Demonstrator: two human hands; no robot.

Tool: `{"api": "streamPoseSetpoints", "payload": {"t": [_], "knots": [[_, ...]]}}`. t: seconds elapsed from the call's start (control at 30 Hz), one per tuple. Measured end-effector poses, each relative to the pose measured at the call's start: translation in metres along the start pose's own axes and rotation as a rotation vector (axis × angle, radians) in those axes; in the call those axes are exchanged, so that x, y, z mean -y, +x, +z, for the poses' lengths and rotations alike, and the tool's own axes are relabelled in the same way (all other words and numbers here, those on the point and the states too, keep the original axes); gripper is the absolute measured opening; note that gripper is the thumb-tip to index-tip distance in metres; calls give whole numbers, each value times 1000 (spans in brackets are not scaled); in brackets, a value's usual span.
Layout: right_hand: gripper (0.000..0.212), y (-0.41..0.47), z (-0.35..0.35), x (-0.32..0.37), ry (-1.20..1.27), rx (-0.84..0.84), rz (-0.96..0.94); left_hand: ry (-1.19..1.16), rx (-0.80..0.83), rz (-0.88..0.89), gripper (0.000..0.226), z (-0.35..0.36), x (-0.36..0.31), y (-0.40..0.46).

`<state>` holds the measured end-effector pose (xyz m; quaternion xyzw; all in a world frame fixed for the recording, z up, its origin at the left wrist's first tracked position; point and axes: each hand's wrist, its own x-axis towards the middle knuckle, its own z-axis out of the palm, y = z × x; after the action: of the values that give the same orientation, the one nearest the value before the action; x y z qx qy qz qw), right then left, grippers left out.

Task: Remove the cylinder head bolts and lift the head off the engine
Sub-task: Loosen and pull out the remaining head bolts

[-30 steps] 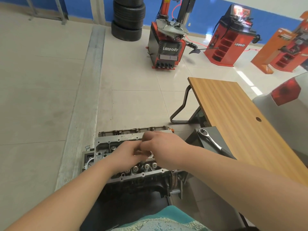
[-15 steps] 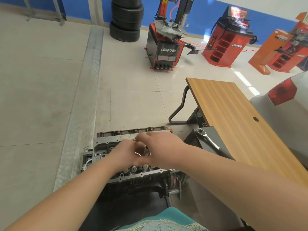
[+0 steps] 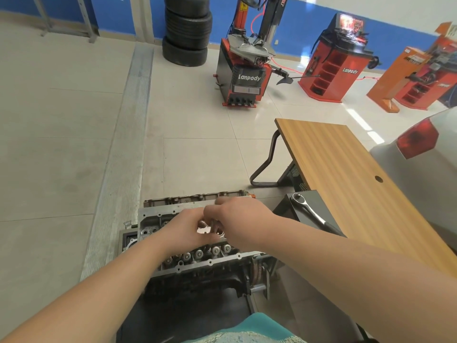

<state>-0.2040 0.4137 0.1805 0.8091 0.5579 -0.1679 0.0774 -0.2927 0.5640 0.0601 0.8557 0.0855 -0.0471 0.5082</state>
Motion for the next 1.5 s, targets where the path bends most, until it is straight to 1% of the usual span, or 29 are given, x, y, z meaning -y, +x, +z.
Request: {"api": "streamPoseSetpoints", "payload": {"t": [0.03,0.1,0.13,0.2,0.27,0.3,0.4,0.43,0.47,0.53,0.57,0.63,0.67,0.7,0.77,0.8,0.87,0.93,1.0,1.1,1.13,1.17,1.2,1.23,1.27,1.33,1.37,1.43,1.5], "knots": [[31,-2,-2,-3,39,7,-54,-22,16,-16,17,-1,3,-1],[32,-4,-4,-8,144,-46,-123,-32,10,-43,14,-2,5,-2],[32,-4,-3,-7,177,-85,-114,-14,-16,-46,15,-2,5,-1],[38,0,2,-3,135,-105,4,15,-87,-23,17,0,0,2],[26,4,4,-1,51,-61,77,-35,-75,3,25,2,-3,2],[17,3,3,-2,35,-41,44,-72,-31,-10,27,3,-3,2],[34,-2,-2,-10,78,-30,-146,-64,47,-48,21,2,4,-3],[32,-3,-3,-11,100,-57,-160,-46,33,-52,18,2,6,-3],[31,-2,-3,-9,112,-90,-147,-25,-2,-50,15,2,6,-3],[38,2,1,-5,70,-112,-29,7,-78,-28,24,3,5,1],[34,6,2,-3,43,-94,15,-1,-85,-12,30,4,4,3],[18,8,4,-3,1,-76,-3,-18,-25,10,32,5,1,4],[20,7,3,-4,-7,-63,-43,-11,8,13,25,5,2,4],[29,5,1,-7,-1,-45,-88,8,31,9,18,4,4,4],[37,1,0,-10,71,-52,-138,53,53,9,18,2,7,3],[38,0,0,-10,106,-84,-137,75,37,-3,20,1,7,4],[45,2,4,-5,45,-118,-34,96,-41,-10,16,0,7,7],[36,5,7,-2,-29,-99,56,53,-79,40,22,1,3,7],[15,4,7,-2,-26,-82,3,32,-23,56,26,4,2,5],[39,-2,4,-8,71,-32,-158,72,48,24,36,8,11,1],[38,-3,4,-7,120,-61,-157,88,47,5,35,8,12,0],[36,-3,4,-4,132,-91,-117,89,27,-17,26,9,12,1],[36,-2,6,-1,94,-117,-50,72,-16,-32,15,9,13,2],[36,0,7,1,38,-118,10,56,-60,-28,12,9,12,3],[31,2,8,3,-8,-114,47,46,-89,-12,18,9,13,4],[17,3,9,2,-2,-92,5,57,-62,-1,28,10,14,6],[23,2,8,0,29,-79,-64,84,-34,-9,28,10,16,6],[40,-2,9,-5,119,-63,-180,126,13,-24,19,10,20,8],[43,-1,12,-3,207,-112,-106,151,28,-29,18,10,20,9]]}}
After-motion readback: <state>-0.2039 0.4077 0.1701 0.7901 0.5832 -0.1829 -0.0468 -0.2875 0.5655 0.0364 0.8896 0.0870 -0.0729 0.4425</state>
